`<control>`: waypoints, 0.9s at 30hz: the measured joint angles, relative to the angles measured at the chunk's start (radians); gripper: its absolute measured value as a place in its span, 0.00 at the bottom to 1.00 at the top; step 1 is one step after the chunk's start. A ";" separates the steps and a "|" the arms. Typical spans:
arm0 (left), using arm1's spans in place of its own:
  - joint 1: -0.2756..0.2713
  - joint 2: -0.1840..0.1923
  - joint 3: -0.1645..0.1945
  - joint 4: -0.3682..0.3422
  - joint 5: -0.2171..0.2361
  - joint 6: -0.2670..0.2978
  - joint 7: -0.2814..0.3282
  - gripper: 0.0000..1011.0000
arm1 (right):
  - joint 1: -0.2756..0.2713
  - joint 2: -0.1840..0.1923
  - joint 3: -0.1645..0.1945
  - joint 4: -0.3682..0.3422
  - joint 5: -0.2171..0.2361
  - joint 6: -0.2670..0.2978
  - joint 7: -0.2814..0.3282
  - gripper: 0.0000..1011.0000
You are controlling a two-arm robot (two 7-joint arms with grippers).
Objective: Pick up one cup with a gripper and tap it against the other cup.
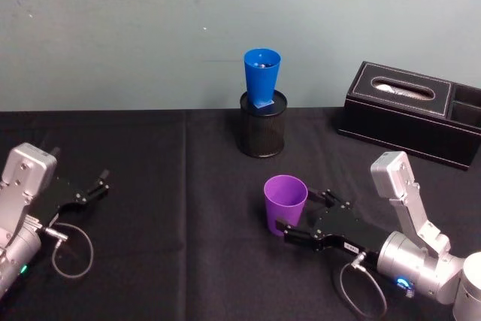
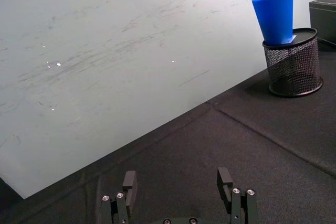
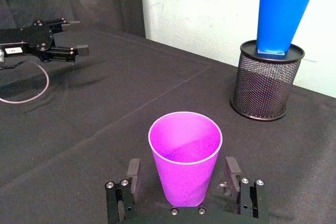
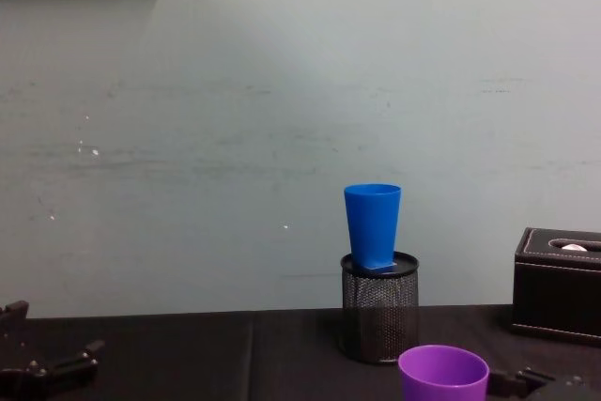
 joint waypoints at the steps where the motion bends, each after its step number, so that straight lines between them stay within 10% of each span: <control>1: 0.000 0.000 0.000 0.000 0.000 0.000 0.000 0.99 | 0.001 -0.002 0.000 0.002 0.000 0.000 0.000 0.99; 27: 0.000 0.000 0.000 0.000 0.000 0.000 0.000 0.99 | 0.017 -0.070 0.008 0.065 -0.016 -0.076 -0.006 0.99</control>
